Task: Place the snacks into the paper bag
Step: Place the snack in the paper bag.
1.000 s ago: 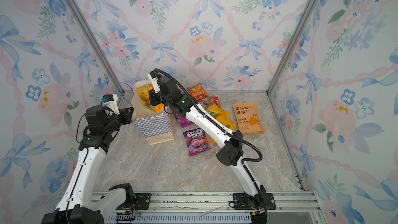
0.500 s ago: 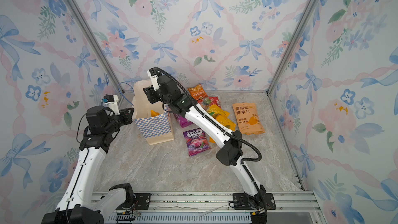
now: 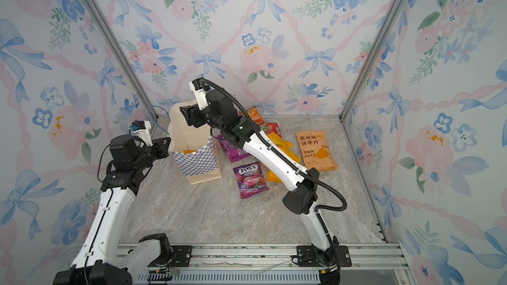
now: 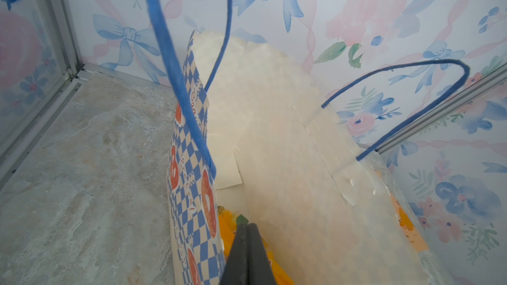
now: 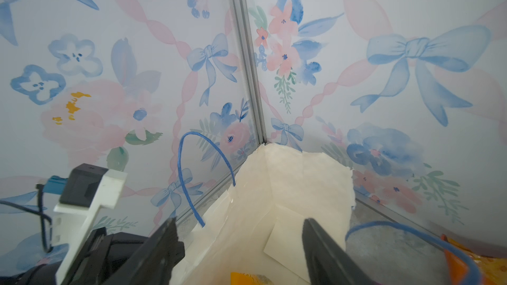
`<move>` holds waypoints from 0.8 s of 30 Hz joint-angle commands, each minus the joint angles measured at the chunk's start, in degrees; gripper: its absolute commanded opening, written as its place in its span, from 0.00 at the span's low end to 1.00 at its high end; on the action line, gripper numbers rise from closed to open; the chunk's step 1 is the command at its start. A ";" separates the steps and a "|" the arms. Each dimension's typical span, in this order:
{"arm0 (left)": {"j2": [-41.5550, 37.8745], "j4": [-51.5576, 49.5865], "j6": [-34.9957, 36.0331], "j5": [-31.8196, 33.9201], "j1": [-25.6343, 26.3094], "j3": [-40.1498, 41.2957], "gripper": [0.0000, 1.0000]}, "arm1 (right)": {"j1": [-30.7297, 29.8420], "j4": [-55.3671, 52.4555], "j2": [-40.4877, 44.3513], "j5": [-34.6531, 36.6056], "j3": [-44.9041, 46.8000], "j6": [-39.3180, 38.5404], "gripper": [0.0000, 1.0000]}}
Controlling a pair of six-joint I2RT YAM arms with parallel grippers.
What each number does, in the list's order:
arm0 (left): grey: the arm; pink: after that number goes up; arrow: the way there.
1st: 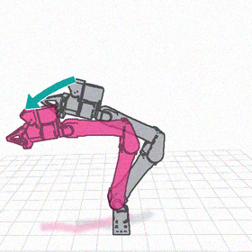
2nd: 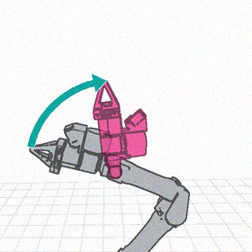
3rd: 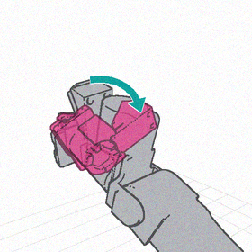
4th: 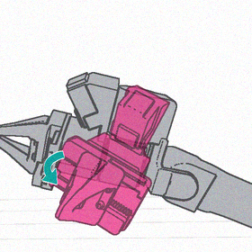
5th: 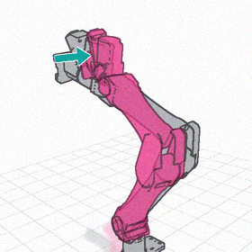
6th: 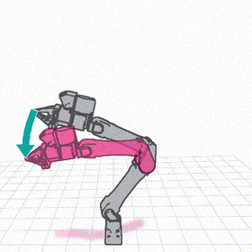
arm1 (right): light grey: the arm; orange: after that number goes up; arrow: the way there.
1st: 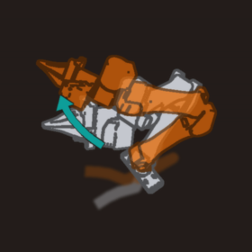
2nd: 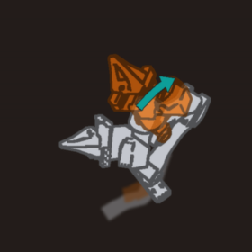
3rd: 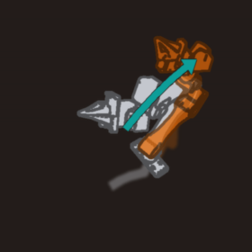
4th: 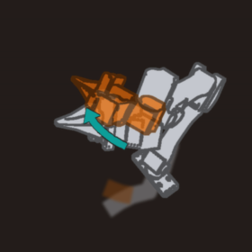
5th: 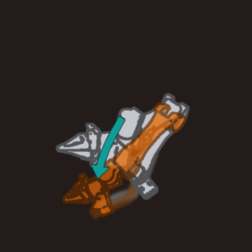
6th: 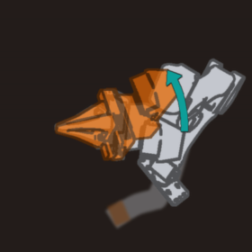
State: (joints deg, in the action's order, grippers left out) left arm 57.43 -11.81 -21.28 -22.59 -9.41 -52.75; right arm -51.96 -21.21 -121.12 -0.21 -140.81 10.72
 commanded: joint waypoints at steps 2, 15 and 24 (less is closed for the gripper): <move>-1.12 0.65 0.11 -0.51 -0.26 0.72 0.00 | -0.68 0.21 7.39 -2.11 2.70 -2.34 0.75; 1.25 -1.06 -3.54 -3.49 -0.51 -2.87 0.00 | -0.66 2.96 19.49 -3.23 14.78 -2.76 0.76; 2.38 -1.98 -6.57 -3.79 -1.38 -4.02 0.00 | -0.55 3.39 25.92 1.11 22.73 -5.42 0.76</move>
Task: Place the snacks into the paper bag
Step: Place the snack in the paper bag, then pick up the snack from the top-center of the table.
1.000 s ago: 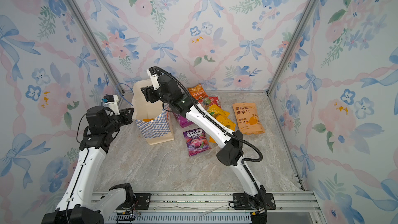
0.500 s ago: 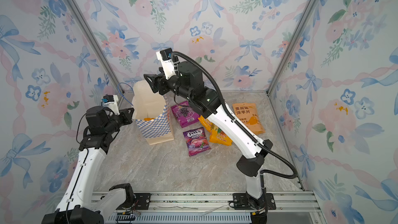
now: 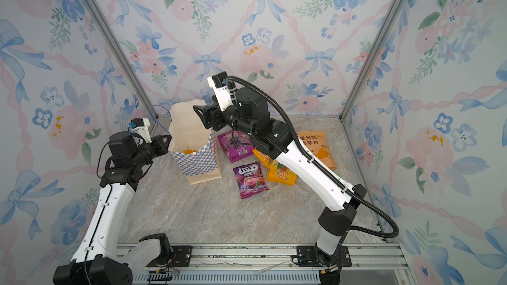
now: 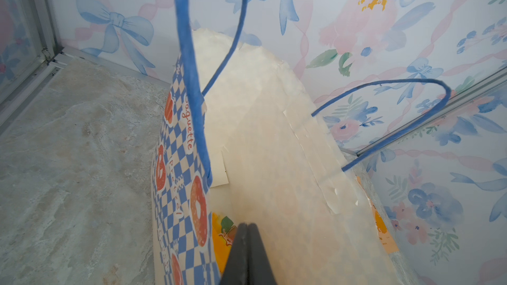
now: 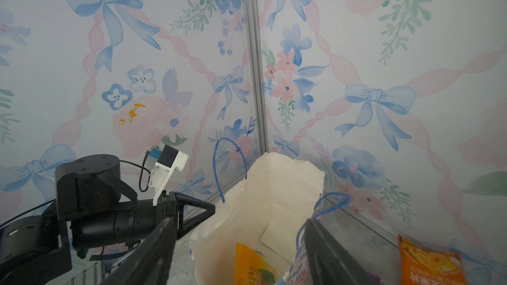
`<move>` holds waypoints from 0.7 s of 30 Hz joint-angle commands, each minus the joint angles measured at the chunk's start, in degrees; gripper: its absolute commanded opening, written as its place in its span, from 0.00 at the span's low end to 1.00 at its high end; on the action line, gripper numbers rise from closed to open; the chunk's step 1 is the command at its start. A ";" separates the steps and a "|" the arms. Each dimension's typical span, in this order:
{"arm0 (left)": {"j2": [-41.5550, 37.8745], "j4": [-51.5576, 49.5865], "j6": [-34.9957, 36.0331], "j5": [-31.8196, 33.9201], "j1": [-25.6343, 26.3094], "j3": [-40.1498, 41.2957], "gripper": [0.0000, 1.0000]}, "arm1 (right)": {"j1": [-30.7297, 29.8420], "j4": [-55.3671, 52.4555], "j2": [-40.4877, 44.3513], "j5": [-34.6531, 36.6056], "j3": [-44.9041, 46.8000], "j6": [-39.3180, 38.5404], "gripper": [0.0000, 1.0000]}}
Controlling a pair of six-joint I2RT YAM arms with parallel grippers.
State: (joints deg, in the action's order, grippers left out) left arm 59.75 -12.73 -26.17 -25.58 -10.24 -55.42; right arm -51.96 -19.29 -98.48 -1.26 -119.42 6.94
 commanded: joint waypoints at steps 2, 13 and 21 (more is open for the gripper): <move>0.06 -1.58 -1.95 -0.87 -0.83 -1.64 0.00 | -0.33 1.36 4.59 2.48 2.82 -2.05 0.76; 0.63 -3.65 -3.28 -2.57 -0.92 -4.07 0.01 | 2.02 5.08 10.30 1.52 10.81 -0.58 0.79; 1.90 -4.39 -4.49 -3.15 -0.92 -5.53 0.12 | 2.66 5.83 10.94 1.25 12.22 -0.07 0.80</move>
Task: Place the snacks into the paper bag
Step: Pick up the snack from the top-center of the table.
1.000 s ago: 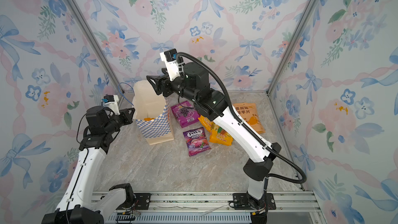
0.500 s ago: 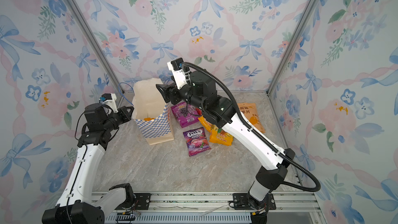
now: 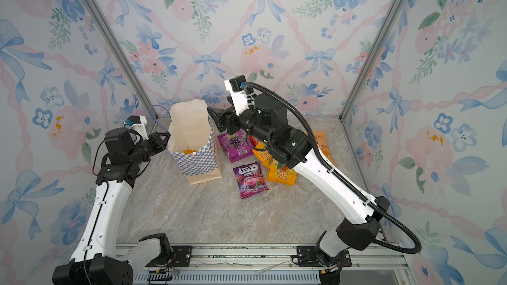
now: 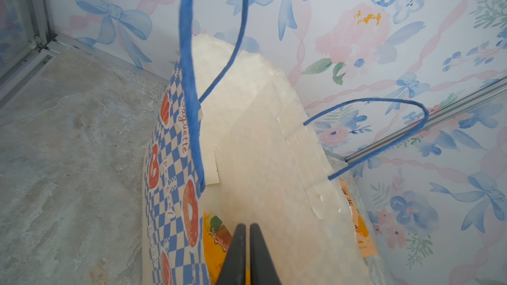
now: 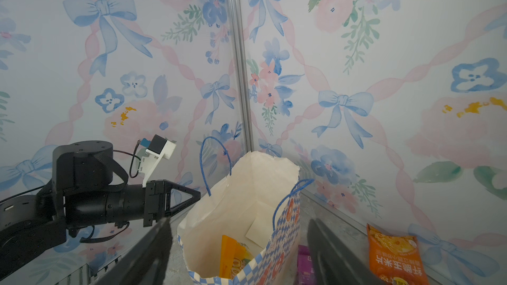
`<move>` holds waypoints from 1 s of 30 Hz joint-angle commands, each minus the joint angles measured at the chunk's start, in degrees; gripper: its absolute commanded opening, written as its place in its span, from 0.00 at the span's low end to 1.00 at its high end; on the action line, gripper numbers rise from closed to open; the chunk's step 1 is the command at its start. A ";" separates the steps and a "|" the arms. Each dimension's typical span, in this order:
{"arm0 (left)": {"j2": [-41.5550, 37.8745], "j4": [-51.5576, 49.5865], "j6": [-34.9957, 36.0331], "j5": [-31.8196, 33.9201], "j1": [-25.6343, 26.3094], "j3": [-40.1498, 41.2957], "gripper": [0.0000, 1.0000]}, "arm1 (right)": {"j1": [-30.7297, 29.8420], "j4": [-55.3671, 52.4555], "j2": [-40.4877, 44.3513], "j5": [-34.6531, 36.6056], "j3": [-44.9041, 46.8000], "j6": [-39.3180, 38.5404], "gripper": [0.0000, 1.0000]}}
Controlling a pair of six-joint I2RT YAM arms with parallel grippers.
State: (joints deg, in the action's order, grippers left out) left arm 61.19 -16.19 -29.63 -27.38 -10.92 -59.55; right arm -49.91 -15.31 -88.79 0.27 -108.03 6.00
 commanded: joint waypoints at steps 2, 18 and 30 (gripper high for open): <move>0.51 -1.19 -1.13 -1.13 -0.24 -1.53 0.18 | 0.60 1.99 1.43 -0.35 1.09 0.96 0.80; -0.31 -3.04 -0.64 2.53 -0.27 -2.24 0.31 | 0.69 2.57 1.91 -0.57 1.91 1.57 0.80; -0.25 -5.96 1.67 9.08 -0.24 -3.41 0.40 | 0.68 3.09 1.61 -0.54 1.95 2.02 0.81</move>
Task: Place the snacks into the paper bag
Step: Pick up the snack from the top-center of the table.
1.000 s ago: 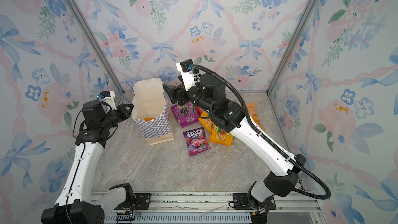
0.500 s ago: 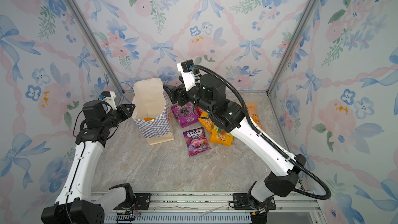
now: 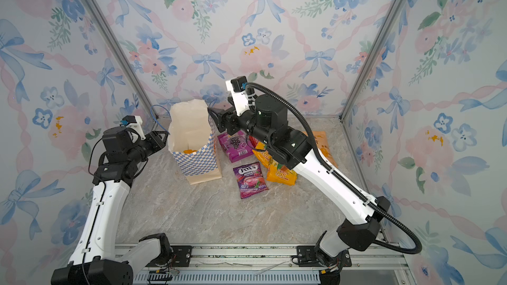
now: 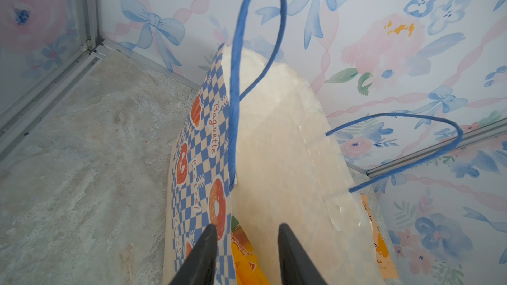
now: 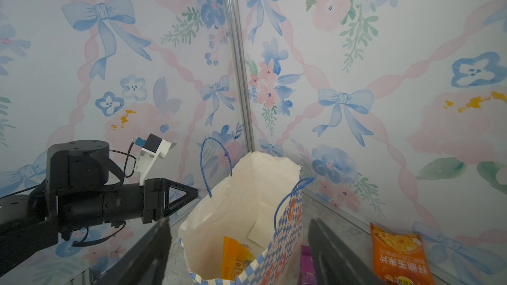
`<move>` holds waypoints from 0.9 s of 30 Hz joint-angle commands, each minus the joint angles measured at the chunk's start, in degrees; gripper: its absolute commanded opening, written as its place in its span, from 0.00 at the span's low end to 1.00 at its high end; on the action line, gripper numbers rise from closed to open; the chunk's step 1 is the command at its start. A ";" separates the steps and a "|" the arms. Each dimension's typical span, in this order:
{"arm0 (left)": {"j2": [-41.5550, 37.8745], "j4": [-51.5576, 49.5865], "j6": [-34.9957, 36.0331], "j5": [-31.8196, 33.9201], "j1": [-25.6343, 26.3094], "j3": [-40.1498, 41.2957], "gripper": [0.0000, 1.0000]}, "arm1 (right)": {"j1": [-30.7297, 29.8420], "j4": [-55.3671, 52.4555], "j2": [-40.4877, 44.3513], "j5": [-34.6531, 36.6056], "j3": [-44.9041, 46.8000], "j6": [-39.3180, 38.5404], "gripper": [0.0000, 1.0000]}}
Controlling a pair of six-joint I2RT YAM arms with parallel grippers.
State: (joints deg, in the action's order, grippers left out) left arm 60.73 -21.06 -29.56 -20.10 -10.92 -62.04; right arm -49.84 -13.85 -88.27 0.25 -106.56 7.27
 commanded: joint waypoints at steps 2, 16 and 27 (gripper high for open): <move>0.64 -0.98 1.78 1.84 -0.24 -0.81 0.43 | 0.63 1.46 0.99 -0.52 0.50 0.81 0.81; 2.60 -1.08 3.52 1.99 0.42 -0.47 0.54 | 0.61 1.41 -0.23 -0.52 0.04 0.77 0.81; 4.76 -2.07 5.22 6.14 3.30 -1.24 0.55 | 0.87 1.37 -0.58 -0.61 -0.05 0.93 0.81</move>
State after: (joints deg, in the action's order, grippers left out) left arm 65.32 -21.98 -25.93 -15.88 -8.14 -62.04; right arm -49.76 -13.85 -88.29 0.25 -106.56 7.46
